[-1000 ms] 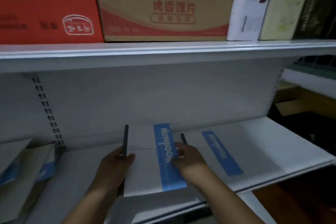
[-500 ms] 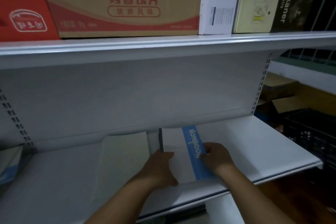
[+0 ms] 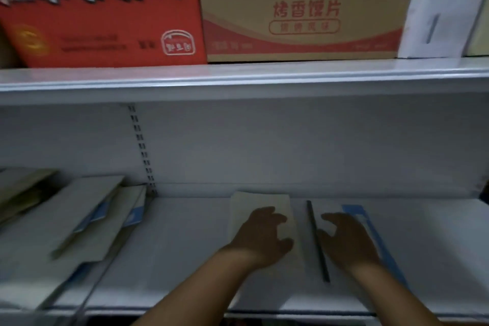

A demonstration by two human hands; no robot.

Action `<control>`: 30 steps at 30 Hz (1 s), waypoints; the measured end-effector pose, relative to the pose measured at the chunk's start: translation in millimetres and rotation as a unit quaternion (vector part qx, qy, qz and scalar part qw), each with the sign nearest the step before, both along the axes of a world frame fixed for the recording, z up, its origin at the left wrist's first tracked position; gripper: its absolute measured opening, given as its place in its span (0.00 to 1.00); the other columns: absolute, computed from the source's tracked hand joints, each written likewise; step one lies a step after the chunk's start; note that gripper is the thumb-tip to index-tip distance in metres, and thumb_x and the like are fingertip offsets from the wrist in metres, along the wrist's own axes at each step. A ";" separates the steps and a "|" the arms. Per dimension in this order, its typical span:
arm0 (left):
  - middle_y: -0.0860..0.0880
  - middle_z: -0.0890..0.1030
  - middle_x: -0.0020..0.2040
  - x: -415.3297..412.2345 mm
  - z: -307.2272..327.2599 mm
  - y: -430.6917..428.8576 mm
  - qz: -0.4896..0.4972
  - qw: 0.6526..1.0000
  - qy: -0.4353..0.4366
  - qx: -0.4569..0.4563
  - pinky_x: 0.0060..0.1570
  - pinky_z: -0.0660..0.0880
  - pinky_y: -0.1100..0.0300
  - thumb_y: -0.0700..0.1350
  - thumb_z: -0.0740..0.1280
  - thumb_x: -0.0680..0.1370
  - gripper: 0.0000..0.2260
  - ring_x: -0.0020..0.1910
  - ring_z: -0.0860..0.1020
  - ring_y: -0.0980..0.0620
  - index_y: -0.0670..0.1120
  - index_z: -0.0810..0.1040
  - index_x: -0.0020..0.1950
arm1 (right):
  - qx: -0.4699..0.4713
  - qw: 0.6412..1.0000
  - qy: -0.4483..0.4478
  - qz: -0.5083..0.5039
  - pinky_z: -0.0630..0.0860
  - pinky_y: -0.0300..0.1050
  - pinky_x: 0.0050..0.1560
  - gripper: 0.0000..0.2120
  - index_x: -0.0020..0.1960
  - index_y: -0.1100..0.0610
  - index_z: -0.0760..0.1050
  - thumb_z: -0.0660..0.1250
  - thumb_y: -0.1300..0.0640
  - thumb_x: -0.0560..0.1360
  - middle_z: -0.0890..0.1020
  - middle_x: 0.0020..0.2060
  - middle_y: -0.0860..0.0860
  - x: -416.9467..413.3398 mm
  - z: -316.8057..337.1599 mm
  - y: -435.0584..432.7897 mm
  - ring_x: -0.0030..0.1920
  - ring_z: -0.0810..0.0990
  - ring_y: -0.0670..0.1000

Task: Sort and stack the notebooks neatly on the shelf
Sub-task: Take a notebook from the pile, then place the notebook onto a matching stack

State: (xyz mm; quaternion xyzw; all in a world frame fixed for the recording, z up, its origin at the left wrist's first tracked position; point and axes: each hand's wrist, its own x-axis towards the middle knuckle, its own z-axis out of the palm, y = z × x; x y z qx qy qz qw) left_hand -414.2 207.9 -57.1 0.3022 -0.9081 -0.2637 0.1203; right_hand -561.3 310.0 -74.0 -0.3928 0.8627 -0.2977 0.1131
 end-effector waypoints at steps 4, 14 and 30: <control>0.52 0.55 0.76 83.2 0.4 -45.8 0.087 0.996 -0.005 -0.032 0.71 0.50 0.65 0.53 0.62 0.78 0.24 0.75 0.51 0.55 0.52 0.63 0.72 | -0.010 0.995 0.002 0.102 0.62 0.38 0.64 0.18 0.65 0.51 0.72 0.64 0.52 0.76 0.74 0.65 0.51 73.3 11.4 -58.5 0.63 0.74 0.51; 0.45 0.80 0.55 291.7 5.0 -126.7 0.253 0.960 0.065 -0.098 0.52 0.69 0.67 0.49 0.64 0.72 0.16 0.56 0.78 0.48 0.44 0.81 0.54 | 0.006 0.957 -0.074 0.279 0.72 0.39 0.53 0.14 0.59 0.55 0.77 0.64 0.53 0.76 0.80 0.57 0.52 254.5 17.4 -177.2 0.55 0.79 0.50; 0.53 0.85 0.46 341.9 -31.1 -158.3 0.110 0.973 -0.016 -0.201 0.37 0.80 0.62 0.54 0.60 0.60 0.18 0.39 0.82 0.49 0.53 0.84 0.44 | -0.059 0.852 -0.501 0.144 0.82 0.49 0.43 0.06 0.53 0.60 0.75 0.63 0.62 0.77 0.81 0.47 0.56 327.1 5.8 -225.5 0.46 0.81 0.54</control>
